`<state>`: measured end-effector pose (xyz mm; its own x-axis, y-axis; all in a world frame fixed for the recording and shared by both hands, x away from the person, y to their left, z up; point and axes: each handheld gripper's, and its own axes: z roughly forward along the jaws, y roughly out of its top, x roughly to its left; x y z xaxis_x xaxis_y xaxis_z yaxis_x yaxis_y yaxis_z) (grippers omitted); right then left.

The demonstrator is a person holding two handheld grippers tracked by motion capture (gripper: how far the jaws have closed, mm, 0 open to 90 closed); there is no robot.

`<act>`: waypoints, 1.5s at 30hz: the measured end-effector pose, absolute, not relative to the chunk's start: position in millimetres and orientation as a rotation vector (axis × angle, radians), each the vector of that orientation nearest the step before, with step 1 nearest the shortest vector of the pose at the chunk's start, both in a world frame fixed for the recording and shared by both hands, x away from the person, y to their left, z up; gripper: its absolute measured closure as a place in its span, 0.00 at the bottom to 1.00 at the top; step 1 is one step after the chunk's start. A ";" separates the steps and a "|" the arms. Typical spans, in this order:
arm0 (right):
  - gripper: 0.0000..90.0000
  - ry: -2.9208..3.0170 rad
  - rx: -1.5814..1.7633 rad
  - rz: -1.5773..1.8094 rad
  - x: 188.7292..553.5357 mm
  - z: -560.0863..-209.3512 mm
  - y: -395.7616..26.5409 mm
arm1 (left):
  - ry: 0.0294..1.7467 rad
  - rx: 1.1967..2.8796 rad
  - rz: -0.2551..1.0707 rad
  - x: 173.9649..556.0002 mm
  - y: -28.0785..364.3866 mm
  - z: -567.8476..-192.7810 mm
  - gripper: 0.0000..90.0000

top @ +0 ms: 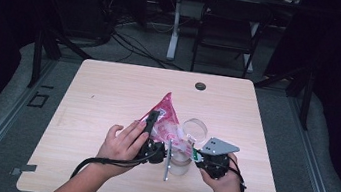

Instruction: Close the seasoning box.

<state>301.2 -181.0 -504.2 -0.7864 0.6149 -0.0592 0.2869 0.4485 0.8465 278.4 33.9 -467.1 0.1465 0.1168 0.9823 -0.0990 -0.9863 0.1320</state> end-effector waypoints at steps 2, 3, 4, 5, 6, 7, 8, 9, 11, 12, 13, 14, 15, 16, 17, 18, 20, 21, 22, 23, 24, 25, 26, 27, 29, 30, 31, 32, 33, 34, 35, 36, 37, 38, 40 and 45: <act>1.00 2.343 0.765 1.267 300.7 -503.8 -180.8 | 0.026 2.248 1.944 278.7 35.0 -467.8 0.66; 1.00 2.343 0.762 1.267 300.7 -503.7 -180.7 | 0.030 2.251 1.939 278.9 35.6 -468.3 0.66; 1.00 2.343 0.760 1.265 300.5 -503.6 -180.5 | 0.032 2.251 1.937 279.0 36.0 -468.6 0.66; 1.00 2.341 0.760 1.265 300.3 -503.6 -180.1 | 0.046 2.258 1.927 278.9 36.8 -469.6 0.66; 1.00 2.344 0.754 1.265 300.3 -503.6 -180.0 | 0.041 2.254 1.934 279.1 37.2 -469.4 0.66; 1.00 2.343 0.755 1.266 300.1 -503.5 -179.8 | 0.046 2.256 1.928 279.1 37.7 -469.7 0.66; 1.00 2.343 0.755 1.266 299.9 -503.4 -179.5 | 0.052 2.255 1.922 279.0 38.2 -470.1 0.66; 1.00 2.343 0.753 1.265 299.7 -503.1 -179.5 | 0.053 2.253 1.924 278.9 38.5 -470.1 0.66; 1.00 2.339 0.753 1.269 299.3 -502.5 -179.2 | 0.059 2.257 1.921 278.7 39.2 -470.1 0.66; 1.00 2.337 0.753 1.271 299.1 -502.2 -179.2 | 0.063 2.256 1.920 278.8 39.7 -470.2 0.66; 1.00 2.334 0.755 1.271 298.9 -501.9 -179.2 | 0.067 2.256 1.914 279.0 40.1 -470.5 0.66; 1.00 2.333 0.754 1.271 298.7 -501.5 -179.2 | 0.069 2.256 1.912 279.1 40.5 -470.6 0.66; 1.00 2.334 0.751 1.274 298.6 -501.3 -179.2 | 0.080 2.257 1.902 279.3 41.1 -471.6 0.67; 1.00 2.330 0.752 1.276 298.4 -501.1 -178.9 | 0.076 2.255 1.907 279.5 41.5 -471.5 0.67; 1.00 2.330 0.750 1.278 298.3 -501.0 -178.7 | 0.080 2.257 1.905 279.6 41.9 -471.9 0.67; 1.00 2.330 0.749 1.277 298.3 -500.9 -178.6 | 0.087 2.259 1.904 279.7 42.4 -472.4 0.67; 1.00 2.330 0.748 1.276 298.0 -500.6 -178.3 | 0.094 2.259 1.894 280.1 43.5 -473.1 0.67; 1.00 2.329 0.747 1.274 297.8 -500.4 -178.1 | 0.105 2.268 1.884 280.1 44.0 -473.3 0.67; 1.00 2.332 0.742 1.274 297.8 -500.3 -178.0 | 0.111 2.268 1.879 280.4 44.6 -474.0 0.67; 1.00 2.330 0.742 1.275 297.7 -500.2 -177.8 | 0.111 2.264 1.878 280.8 45.2 -475.1 0.67; 1.00 2.331 0.742 1.276 297.7 -500.2 -177.7 | 0.123 2.271 1.866 280.6 45.8 -476.1 0.67; 1.00 2.330 0.741 1.277 297.7 -500.2 -177.6 | 0.119 2.272 1.875 280.3 46.2 -475.8 0.67; 1.00 2.329 0.742 1.279 297.6 -500.2 -177.4 | 0.123 2.269 1.870 280.4 46.8 -476.7 0.67; 1.00 2.328 0.743 1.279 297.5 -500.1 -177.2 | 0.127 2.269 1.868 280.3 47.3 -477.0 0.67; 1.00 2.327 0.738 1.279 297.2 -500.0 -176.6 | 0.142 2.271 1.856 280.3 48.2 -477.4 0.67; 1.00 2.327 0.738 1.282 297.1 -499.9 -176.2 | 0.144 2.269 1.854 280.5 48.8 -477.8 0.67; 1.00 2.329 0.737 1.280 296.8 -499.6 -176.1 | 0.149 2.270 1.852 280.5 49.1 -478.4 0.67; 1.00 2.328 0.738 1.279 296.7 -499.4 -176.0 | 0.153 2.273 1.848 280.4 49.5 -478.7 0.67; 1.00 2.326 0.738 1.282 296.6 -499.3 -175.8 | 0.153 2.269 1.845 280.6 50.0 -479.3 0.67; 1.00 2.325 0.737 1.283 296.5 -499.2 -175.7 | 0.160 2.275 1.841 280.3 50.3 -479.5 0.67; 1.00 2.326 0.735 1.285 296.5 -499.1 -175.6 | 0.166 2.277 1.839 280.1 50.5 -479.9 0.67; 1.00 2.325 0.735 1.286 296.4 -499.0 -175.5 | 0.168 2.282 1.838 280.1 50.9 -480.0 0.67; 1.00 2.323 0.734 1.285 296.3 -498.9 -175.3 | 0.169 2.283 1.838 280.1 51.1 -480.3 0.67; 1.00 2.323 0.733 1.286 296.3 -498.9 -175.2 | 0.162 2.277 1.838 280.5 51.5 -481.0 0.67; 1.00 2.322 0.732 1.286 296.1 -498.8 -175.1 | 0.163 2.280 1.834 280.2 52.2 -481.5 0.67; 1.00 2.318 0.726 1.289 295.6 -497.9 -174.4 | 0.174 2.288 1.825 279.2 54.7 -483.7 0.67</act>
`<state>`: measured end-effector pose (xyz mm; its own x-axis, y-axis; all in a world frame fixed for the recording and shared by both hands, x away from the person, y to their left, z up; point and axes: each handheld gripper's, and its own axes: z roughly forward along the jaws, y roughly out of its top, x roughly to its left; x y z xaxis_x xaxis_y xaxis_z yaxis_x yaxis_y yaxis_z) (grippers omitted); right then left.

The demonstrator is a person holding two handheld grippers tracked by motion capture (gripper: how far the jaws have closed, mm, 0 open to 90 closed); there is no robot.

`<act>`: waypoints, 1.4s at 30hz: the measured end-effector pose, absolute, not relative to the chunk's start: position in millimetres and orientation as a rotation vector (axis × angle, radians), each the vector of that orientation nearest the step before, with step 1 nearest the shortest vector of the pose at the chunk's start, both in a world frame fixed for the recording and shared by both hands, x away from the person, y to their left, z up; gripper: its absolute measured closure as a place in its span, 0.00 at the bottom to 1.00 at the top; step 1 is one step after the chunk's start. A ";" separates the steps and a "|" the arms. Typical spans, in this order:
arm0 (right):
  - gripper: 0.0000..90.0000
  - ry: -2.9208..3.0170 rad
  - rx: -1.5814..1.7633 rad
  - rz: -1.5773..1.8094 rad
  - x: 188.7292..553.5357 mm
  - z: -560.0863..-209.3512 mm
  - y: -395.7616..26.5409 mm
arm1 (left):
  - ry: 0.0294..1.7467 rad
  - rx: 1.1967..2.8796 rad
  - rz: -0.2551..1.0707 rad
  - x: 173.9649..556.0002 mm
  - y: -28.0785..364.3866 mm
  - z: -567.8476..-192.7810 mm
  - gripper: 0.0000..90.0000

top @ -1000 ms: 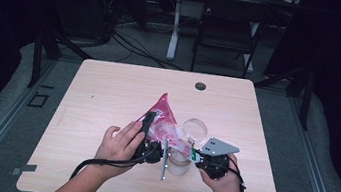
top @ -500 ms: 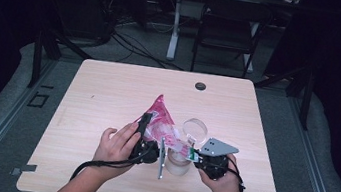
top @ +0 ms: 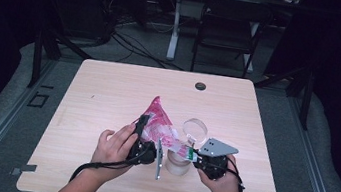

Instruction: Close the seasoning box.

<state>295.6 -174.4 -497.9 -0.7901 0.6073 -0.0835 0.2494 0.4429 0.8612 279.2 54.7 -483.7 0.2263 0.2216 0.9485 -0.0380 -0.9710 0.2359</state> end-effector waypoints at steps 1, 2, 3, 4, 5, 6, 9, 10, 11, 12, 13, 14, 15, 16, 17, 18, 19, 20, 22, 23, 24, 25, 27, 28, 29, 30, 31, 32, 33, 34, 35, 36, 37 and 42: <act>1.00 2.314 0.726 1.293 295.3 -497.9 -173.8 | 0.177 2.289 1.827 279.0 55.4 -484.1 0.67; 1.00 2.315 0.726 1.292 294.9 -497.7 -173.4 | 0.183 2.292 1.824 278.7 55.8 -484.5 0.67; 1.00 2.316 0.724 1.287 294.6 -497.5 -173.2 | 0.185 2.290 1.822 278.7 56.3 -485.1 0.67; 1.00 2.319 0.720 1.289 294.6 -497.4 -173.1 | 0.187 2.291 1.818 278.6 56.7 -485.5 0.67; 1.00 2.319 0.720 1.290 294.6 -497.4 -172.9 | 0.188 2.288 1.816 278.5 57.2 -486.1 0.67; 1.00 2.319 0.719 1.291 294.6 -497.3 -172.8 | 0.194 2.292 1.812 278.0 57.8 -486.7 0.67; 1.00 2.319 0.718 1.294 294.5 -497.2 -172.2 | 0.209 2.293 1.796 277.8 59.1 -488.7 0.67; 1.00 2.316 0.719 1.295 294.3 -497.1 -172.0 | 0.212 2.298 1.794 277.7 59.5 -489.1 0.67; 1.00 2.317 0.715 1.297 294.4 -497.1 -171.8 | 0.217 2.303 1.791 277.4 59.9 -489.6 0.67; 1.00 2.317 0.713 1.296 294.3 -497.1 -171.6 | 0.222 2.305 1.784 277.4 60.3 -490.1 0.67; 1.00 2.315 0.713 1.293 294.3 -497.1 -171.4 | 0.221 2.304 1.776 277.9 60.8 -490.7 0.67; 1.00 2.316 0.713 1.295 294.3 -497.1 -171.2 | 0.228 2.310 1.769 277.5 61.1 -490.9 0.68; 1.00 2.314 0.715 1.294 294.3 -497.1 -170.9 | 0.235 2.314 1.764 277.4 61.3 -491.5 0.68; 1.00 2.315 0.714 1.296 294.6 -497.3 -170.5 | 0.239 2.320 1.757 277.4 61.7 -491.9 0.69; 1.00 2.313 0.715 1.298 294.6 -497.4 -169.9 | 0.245 2.321 1.753 277.4 62.2 -492.2 0.69; 1.00 2.314 0.715 1.298 294.5 -497.4 -169.5 | 0.249 2.321 1.745 277.8 63.0 -492.5 0.70; 1.00 2.317 0.714 1.300 294.3 -497.2 -169.2 | 0.253 2.325 1.739 277.9 63.5 -492.6 0.70; 1.00 2.316 0.715 1.301 294.1 -497.1 -168.9 | 0.257 2.328 1.734 277.9 64.1 -492.9 0.70; 1.00 2.313 0.710 1.305 294.0 -496.9 -168.1 | 0.269 2.330 1.726 277.5 65.0 -493.8 0.71; 1.00 2.314 0.708 1.308 293.8 -496.8 -167.7 | 0.270 2.327 1.724 277.6 65.4 -494.5 0.71; 1.00 2.315 0.708 1.308 293.7 -496.7 -167.5 | 0.270 2.329 1.722 277.5 65.7 -494.9 0.71; 1.00 2.316 0.708 1.308 293.6 -496.7 -167.4 | 0.273 2.333 1.722 277.4 65.9 -495.1 0.71; 1.00 2.318 0.707 1.308 293.4 -496.5 -167.2 | 0.275 2.332 1.714 277.5 66.5 -495.3 0.71; 1.00 2.317 0.706 1.309 293.3 -496.3 -167.1 | 0.276 2.333 1.714 277.5 66.5 -495.1 0.71; 1.00 2.316 0.705 1.307 293.1 -496.0 -167.0 | 0.280 2.332 1.712 277.6 66.7 -495.2 0.71; 1.00 2.314 0.705 1.308 293.0 -495.8 -166.9 | 0.290 2.333 1.705 277.4 66.9 -495.4 0.71; 1.00 2.313 0.704 1.310 292.9 -495.7 -166.8 | 0.298 2.333 1.696 277.6 67.2 -495.7 0.71; 1.00 2.313 0.703 1.307 292.6 -495.5 -166.7 | 0.308 2.335 1.682 277.8 67.6 -496.0 0.71; 1.00 2.314 0.703 1.306 292.5 -495.5 -166.6 | 0.319 2.335 1.672 278.0 68.2 -496.3 0.71; 1.00 2.313 0.703 1.308 292.4 -495.5 -166.3 | 0.330 2.337 1.658 278.2 68.8 -496.7 0.71; 1.00 2.312 0.703 1.313 292.4 -495.7 -165.7 | 0.342 2.338 1.648 278.3 69.2 -497.4 0.71; 1.00 2.315 0.702 1.311 292.3 -495.7 -165.3 | 0.348 2.334 1.644 278.4 69.8 -498.1 0.72; 1.00 2.315 0.701 1.310 292.0 -495.6 -164.8 | 0.355 2.332 1.639 278.3 70.2 -498.7 0.72; 1.00 2.313 0.696 1.312 291.3 -494.9 -163.8 | 0.390 2.332 1.600 277.8 72.4 -501.9 0.72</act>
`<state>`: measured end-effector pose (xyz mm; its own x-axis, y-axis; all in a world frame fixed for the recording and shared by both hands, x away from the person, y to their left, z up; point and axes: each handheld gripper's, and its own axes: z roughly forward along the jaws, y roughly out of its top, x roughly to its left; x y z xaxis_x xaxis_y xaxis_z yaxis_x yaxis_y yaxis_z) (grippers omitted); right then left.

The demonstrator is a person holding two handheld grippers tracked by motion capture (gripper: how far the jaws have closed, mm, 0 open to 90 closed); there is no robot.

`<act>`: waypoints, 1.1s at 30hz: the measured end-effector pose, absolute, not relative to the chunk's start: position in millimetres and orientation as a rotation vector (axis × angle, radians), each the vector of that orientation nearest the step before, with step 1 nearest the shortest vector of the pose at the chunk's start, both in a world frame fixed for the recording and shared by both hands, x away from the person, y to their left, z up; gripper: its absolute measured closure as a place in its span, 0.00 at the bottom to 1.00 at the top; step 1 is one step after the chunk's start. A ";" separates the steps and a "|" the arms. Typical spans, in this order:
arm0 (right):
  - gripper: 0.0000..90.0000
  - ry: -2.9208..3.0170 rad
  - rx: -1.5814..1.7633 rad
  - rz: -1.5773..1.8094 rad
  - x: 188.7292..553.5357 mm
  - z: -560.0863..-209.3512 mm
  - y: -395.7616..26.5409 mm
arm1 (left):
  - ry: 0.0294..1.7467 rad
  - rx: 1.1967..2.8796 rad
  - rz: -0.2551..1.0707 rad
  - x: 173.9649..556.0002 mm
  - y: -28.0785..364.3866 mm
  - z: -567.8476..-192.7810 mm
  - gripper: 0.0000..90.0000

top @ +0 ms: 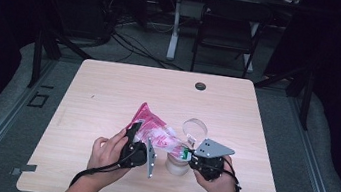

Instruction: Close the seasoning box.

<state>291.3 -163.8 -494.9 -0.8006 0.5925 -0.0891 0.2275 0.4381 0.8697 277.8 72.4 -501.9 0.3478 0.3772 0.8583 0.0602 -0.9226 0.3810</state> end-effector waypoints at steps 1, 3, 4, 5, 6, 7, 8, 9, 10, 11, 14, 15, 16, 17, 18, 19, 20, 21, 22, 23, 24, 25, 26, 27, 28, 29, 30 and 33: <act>1.00 2.312 0.694 1.315 291.2 -494.7 -163.6 | 0.396 2.333 1.592 277.6 72.9 -502.7 0.72; 1.00 2.311 0.693 1.319 291.0 -494.6 -163.1 | 0.404 2.334 1.585 276.8 73.7 -504.2 0.72; 1.00 2.311 0.693 1.316 290.7 -494.5 -162.7 | 0.409 2.331 1.583 276.4 74.0 -505.2 0.72; 1.00 2.310 0.693 1.319 290.6 -494.8 -162.1 | 0.411 2.329 1.578 276.2 74.5 -505.9 0.72; 1.00 2.314 0.690 1.317 290.6 -494.9 -161.9 | 0.414 2.331 1.576 275.7 75.0 -506.5 0.72; 1.00 2.315 0.689 1.314 290.4 -494.9 -161.6 | 0.422 2.333 1.569 275.2 75.5 -507.5 0.72; 1.00 2.316 0.688 1.314 290.2 -494.9 -161.2 | 0.424 2.333 1.564 275.1 76.0 -508.1 0.73; 1.00 2.315 0.689 1.312 289.9 -494.9 -160.7 | 0.429 2.334 1.556 275.1 76.6 -508.5 0.73; 1.00 2.315 0.688 1.314 289.7 -494.9 -160.4 | 0.438 2.332 1.546 274.9 77.1 -509.5 0.73; 1.00 2.316 0.685 1.314 289.7 -495.0 -160.1 | 0.443 2.325 1.539 274.9 77.3 -510.4 0.73; 1.00 2.318 0.682 1.313 289.3 -494.7 -159.8 | 0.468 2.334 1.508 273.7 78.6 -511.0 0.73; 1.00 2.317 0.681 1.316 289.2 -494.6 -159.8 | 0.469 2.335 1.506 273.4 78.7 -511.4 0.73; 1.00 2.315 0.682 1.323 289.1 -494.6 -159.6 | 0.474 2.332 1.502 273.0 78.8 -512.4 0.73; 1.00 2.316 0.679 1.317 289.0 -494.3 -159.7 | 0.477 2.334 1.498 272.8 78.9 -513.0 0.73; 1.00 2.315 0.680 1.315 288.8 -494.2 -159.6 | 0.482 2.323 1.487 273.0 79.0 -514.4 0.73; 1.00 2.317 0.678 1.314 288.8 -494.2 -159.6 | 0.487 2.325 1.479 272.9 79.3 -515.1 0.73; 1.00 2.320 0.677 1.314 288.7 -494.3 -159.4 | 0.490 2.329 1.476 272.8 79.7 -515.7 0.73; 1.00 2.320 0.676 1.307 288.5 -494.2 -159.3 | 0.495 2.324 1.470 272.8 79.9 -517.0 0.73; 1.00 2.318 0.677 1.313 288.4 -494.5 -158.7 | 0.494 2.325 1.471 272.9 80.2 -517.6 0.74; 1.00 2.317 0.677 1.314 288.2 -494.7 -158.3 | 0.499 2.327 1.461 272.9 80.5 -518.4 0.74; 1.00 2.318 0.675 1.312 288.1 -494.7 -158.1 | 0.502 2.325 1.456 273.1 80.8 -519.2 0.74; 1.00 2.318 0.675 1.313 288.0 -494.9 -157.9 | 0.502 2.330 1.452 273.1 81.1 -519.4 0.74; 1.00 2.321 0.672 1.315 288.0 -495.1 -157.7 | 0.508 2.330 1.441 273.2 81.4 -519.9 0.74; 1.00 2.322 0.670 1.313 288.0 -495.0 -157.6 | 0.519 2.316 1.430 273.2 81.4 -521.4 0.74; 1.00 2.322 0.669 1.311 288.0 -495.0 -157.5 | 0.514 2.326 1.429 272.9 81.9 -521.2 0.74; 1.00 2.322 0.669 1.312 287.9 -494.9 -157.4 | 0.520 2.312 1.422 272.9 82.0 -522.5 0.74; 1.00 2.322 0.668 1.313 287.8 -495.0 -157.3 | 0.523 2.313 1.413 272.8 82.5 -523.0 0.74; 1.00 2.322 0.668 1.311 286.9 -494.9 -156.5 | 0.540 2.305 1.383 273.5 83.9 -525.1 0.74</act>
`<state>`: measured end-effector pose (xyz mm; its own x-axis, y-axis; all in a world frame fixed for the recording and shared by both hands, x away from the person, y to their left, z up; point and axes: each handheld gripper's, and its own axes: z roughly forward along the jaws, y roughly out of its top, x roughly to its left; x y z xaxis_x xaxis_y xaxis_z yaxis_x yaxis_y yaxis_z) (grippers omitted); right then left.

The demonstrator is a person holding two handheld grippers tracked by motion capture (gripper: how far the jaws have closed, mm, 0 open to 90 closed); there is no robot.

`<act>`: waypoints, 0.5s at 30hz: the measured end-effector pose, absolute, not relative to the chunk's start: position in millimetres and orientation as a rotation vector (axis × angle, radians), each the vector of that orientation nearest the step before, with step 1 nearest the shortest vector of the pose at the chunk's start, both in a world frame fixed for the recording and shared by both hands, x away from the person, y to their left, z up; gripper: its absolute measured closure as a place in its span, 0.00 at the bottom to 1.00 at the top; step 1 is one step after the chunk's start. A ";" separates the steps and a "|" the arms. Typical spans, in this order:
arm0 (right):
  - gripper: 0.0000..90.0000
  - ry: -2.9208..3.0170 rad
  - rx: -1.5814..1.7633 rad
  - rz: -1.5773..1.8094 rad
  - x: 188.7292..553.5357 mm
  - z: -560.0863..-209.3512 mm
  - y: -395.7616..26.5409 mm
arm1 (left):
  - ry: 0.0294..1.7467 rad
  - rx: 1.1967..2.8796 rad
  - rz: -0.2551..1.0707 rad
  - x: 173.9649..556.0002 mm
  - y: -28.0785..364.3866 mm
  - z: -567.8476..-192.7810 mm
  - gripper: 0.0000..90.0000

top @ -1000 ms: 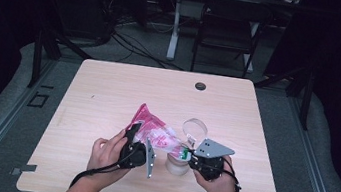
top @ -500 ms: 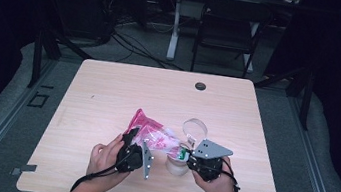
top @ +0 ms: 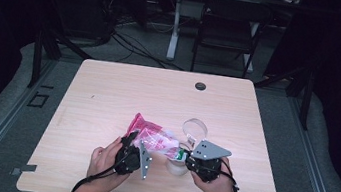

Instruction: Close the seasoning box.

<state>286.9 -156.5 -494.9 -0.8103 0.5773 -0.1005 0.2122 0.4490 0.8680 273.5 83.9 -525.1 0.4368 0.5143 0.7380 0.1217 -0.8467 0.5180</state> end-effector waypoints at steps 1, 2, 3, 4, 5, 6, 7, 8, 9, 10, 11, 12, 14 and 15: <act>1.00 2.325 0.663 1.308 286.7 -494.8 -156.3 | 0.542 2.304 1.374 273.9 84.3 -525.7 0.74; 1.00 2.324 0.662 1.310 286.5 -494.9 -155.9 | 0.549 2.299 1.362 274.2 84.6 -526.7 0.74; 1.00 2.325 0.661 1.311 286.4 -494.9 -155.7 | 0.557 2.296 1.353 274.2 84.9 -527.6 0.74; 1.00 2.324 0.660 1.310 286.2 -494.8 -155.5 | 0.553 2.297 1.346 274.9 85.4 -527.9 0.74; 1.00 2.327 0.658 1.308 286.2 -494.7 -155.5 | 0.552 2.300 1.344 275.0 85.8 -528.1 0.75; 1.00 2.323 0.657 1.307 286.1 -494.8 -155.2 | 0.562 2.292 1.335 275.0 85.6 -529.5 0.75; 1.00 2.322 0.656 1.306 286.0 -494.9 -154.9 | 0.565 2.299 1.326 275.0 85.8 -529.9 0.75; 1.00 2.321 0.656 1.306 285.9 -495.0 -154.7 | 0.562 2.302 1.324 275.3 86.1 -530.1 0.75; 1.00 2.320 0.656 1.306 285.8 -495.0 -154.5 | 0.572 2.296 1.314 275.3 86.1 -531.1 0.75; 1.00 2.322 0.653 1.305 285.8 -495.0 -154.4 | 0.571 2.295 1.308 275.9 86.5 -531.5 0.75; 1.00 2.324 0.651 1.304 285.7 -494.8 -154.3 | 0.581 2.290 1.291 276.2 86.8 -532.6 0.75; 1.00 2.324 0.648 1.307 285.6 -494.8 -154.0 | 0.586 2.298 1.282 276.5 87.2 -533.0 0.75; 1.00 2.322 0.646 1.303 285.1 -494.8 -153.2 | 0.593 2.309 1.267 276.9 87.6 -533.6 0.75; 1.00 2.325 0.644 1.302 284.9 -494.7 -152.9 | 0.598 2.306 1.256 277.3 87.5 -534.3 0.75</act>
<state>284.9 -152.9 -494.7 -0.8147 0.5681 -0.1161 0.1978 0.4605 0.8653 277.3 87.5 -534.3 0.4925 0.5639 0.6629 0.1594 -0.8073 0.5683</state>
